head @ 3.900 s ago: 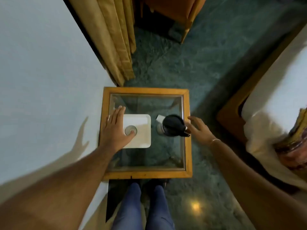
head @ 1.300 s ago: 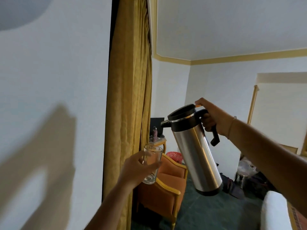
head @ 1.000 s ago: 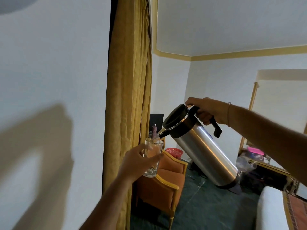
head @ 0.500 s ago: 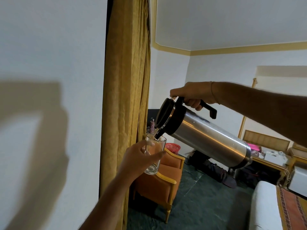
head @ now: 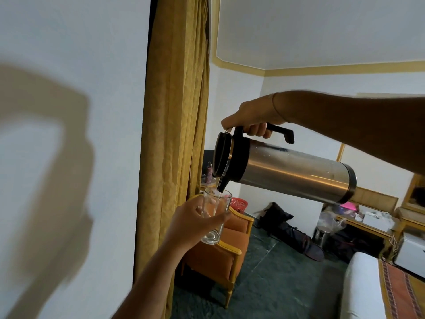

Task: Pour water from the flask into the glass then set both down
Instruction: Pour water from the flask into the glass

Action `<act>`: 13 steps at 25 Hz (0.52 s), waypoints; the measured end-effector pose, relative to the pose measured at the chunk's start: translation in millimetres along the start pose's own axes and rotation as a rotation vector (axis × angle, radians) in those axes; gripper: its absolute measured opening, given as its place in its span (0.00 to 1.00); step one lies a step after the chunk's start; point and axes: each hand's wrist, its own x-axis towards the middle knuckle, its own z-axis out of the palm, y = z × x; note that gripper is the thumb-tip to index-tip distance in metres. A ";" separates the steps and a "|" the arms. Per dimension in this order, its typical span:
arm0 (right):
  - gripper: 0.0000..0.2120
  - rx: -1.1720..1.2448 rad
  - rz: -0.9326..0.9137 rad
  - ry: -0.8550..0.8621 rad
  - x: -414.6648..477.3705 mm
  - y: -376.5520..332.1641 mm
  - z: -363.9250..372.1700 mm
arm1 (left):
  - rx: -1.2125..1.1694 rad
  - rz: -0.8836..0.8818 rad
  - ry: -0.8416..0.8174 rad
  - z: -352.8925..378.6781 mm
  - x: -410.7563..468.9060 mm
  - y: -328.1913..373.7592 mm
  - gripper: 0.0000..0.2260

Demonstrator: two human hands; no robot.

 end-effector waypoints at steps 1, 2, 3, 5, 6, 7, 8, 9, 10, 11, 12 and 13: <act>0.20 -0.030 -0.007 0.023 0.7 -1.9 -0.2 | -0.010 -0.002 -0.005 -0.4 -0.2 1.2 0.27; 0.20 -0.055 -0.013 0.047 1.2 -3.5 -0.7 | -0.018 -0.003 -0.011 -1.2 -0.9 3.2 0.25; 0.20 -0.069 -0.017 0.051 1.3 -5.4 -1.5 | -0.021 -0.007 -0.016 -2.7 -1.3 5.5 0.26; 0.20 -0.072 -0.021 0.008 0.4 -10.0 -3.4 | -0.011 -0.016 -0.006 -5.3 -1.8 7.8 0.30; 0.20 -0.079 -0.023 -0.001 0.1 -12.1 -4.2 | -0.002 -0.026 0.001 -5.6 -1.5 7.5 0.30; 0.20 -0.093 -0.026 0.007 -0.2 -13.9 -4.8 | 0.008 -0.036 0.001 -5.7 -1.1 6.7 0.30; 0.21 -0.110 -0.029 0.025 -0.5 -15.5 -5.3 | 0.019 -0.047 -0.006 -6.0 -1.1 6.4 0.28; 0.22 -0.125 -0.033 0.039 -1.2 -16.9 -5.8 | 0.030 -0.056 -0.013 -6.6 -1.1 6.7 0.26; 0.23 -0.130 -0.037 0.037 -1.9 -18.2 -7.1 | 0.040 -0.061 -0.019 -7.1 -1.3 7.0 0.25; 0.24 -0.127 -0.042 0.027 -2.8 -19.2 -8.4 | 0.047 -0.059 -0.019 -7.0 -1.5 6.7 0.26; 0.24 -0.119 -0.045 0.020 -3.4 -20.2 -10.1 | 0.050 -0.058 -0.013 -6.4 -2.2 6.1 0.29; 0.24 -0.110 -0.047 0.018 -3.9 -20.8 -11.7 | 0.053 -0.065 -0.006 -5.1 -2.7 4.5 0.31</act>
